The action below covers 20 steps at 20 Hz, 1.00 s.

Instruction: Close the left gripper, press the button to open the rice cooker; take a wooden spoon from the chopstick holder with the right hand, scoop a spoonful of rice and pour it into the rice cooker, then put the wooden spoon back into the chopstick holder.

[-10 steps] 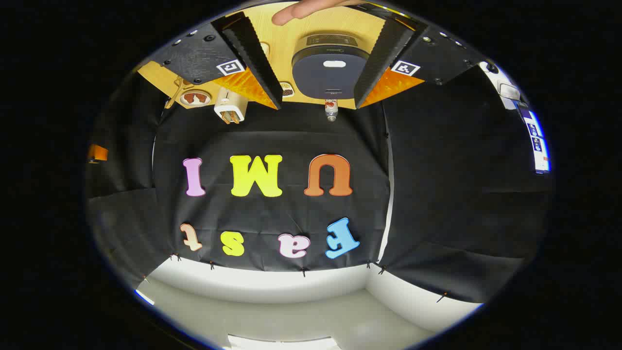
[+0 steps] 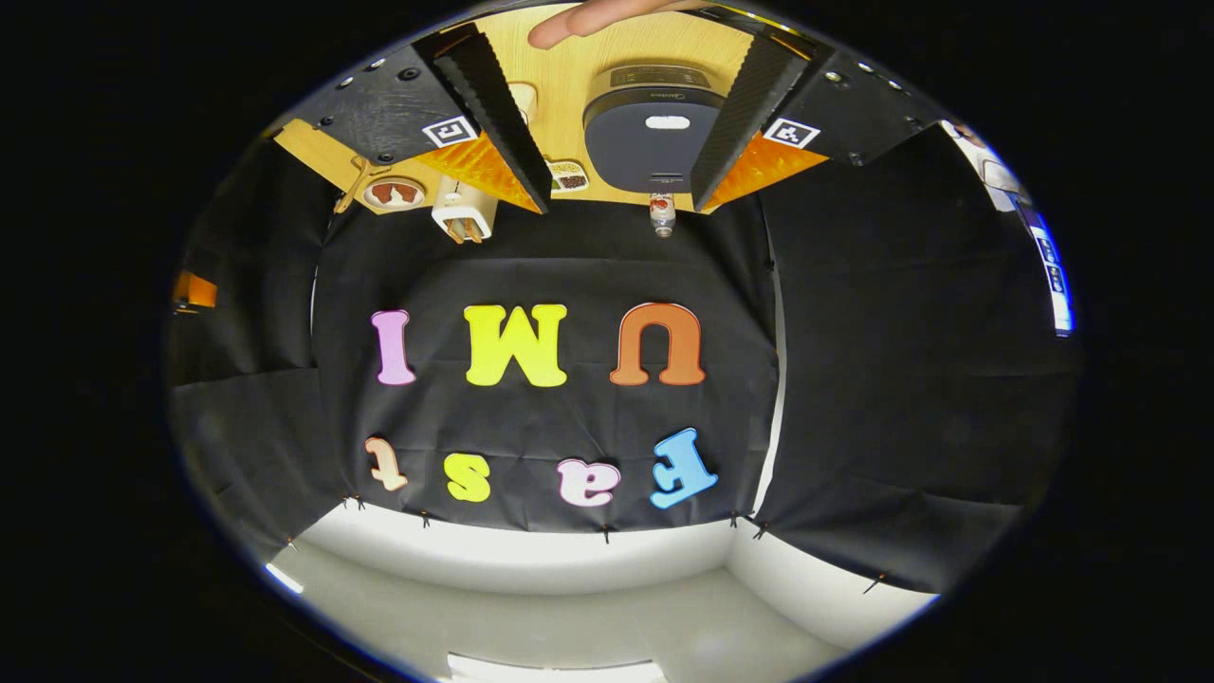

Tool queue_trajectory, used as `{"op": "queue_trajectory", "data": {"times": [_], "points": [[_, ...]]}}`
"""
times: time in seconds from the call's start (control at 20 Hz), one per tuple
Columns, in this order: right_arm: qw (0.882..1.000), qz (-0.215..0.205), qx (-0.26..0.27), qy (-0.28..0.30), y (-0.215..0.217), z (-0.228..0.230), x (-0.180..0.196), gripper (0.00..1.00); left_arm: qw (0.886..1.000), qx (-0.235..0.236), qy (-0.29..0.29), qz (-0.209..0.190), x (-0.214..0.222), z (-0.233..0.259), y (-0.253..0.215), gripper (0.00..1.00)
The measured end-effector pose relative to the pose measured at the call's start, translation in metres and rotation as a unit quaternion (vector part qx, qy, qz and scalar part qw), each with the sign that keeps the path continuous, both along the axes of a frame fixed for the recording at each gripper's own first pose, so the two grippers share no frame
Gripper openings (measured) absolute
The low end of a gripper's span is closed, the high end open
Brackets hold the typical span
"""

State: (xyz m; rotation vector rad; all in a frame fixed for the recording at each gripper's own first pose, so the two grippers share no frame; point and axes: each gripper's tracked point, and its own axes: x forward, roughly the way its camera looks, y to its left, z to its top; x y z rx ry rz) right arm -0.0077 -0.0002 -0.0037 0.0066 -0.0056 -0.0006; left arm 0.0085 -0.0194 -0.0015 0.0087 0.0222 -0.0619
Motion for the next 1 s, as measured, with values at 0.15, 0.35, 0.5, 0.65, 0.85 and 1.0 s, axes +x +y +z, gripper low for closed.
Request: {"op": "queue_trajectory", "data": {"times": [0.15,0.35,0.5,0.65,0.85,1.0], "points": [[1.000,-0.002,0.002,0.000,-0.004,-0.003,-0.002,1.00,1.000,0.002,0.002,-0.010,0.001,0.000,-0.008,0.94],[1.000,-0.003,0.006,0.001,-0.008,-0.007,-0.001,1.00,1.000,0.001,-0.001,0.002,0.006,0.000,-0.002,0.94],[1.000,-0.003,0.009,0.001,-0.009,-0.013,0.001,1.00,1.000,0.008,0.006,0.012,0.014,-0.009,0.004,0.94],[1.000,0.000,0.008,0.002,-0.007,-0.019,0.004,1.00,1.000,0.003,0.017,0.005,0.019,-0.018,0.003,0.94],[1.000,0.006,0.007,0.003,-0.001,-0.027,0.007,1.00,0.999,-0.013,0.034,0.002,0.030,-0.028,0.007,0.73],[1.000,0.013,0.010,0.007,0.004,-0.035,0.009,1.00,0.998,-0.013,0.058,-0.013,0.038,-0.042,0.003,0.56]]}}
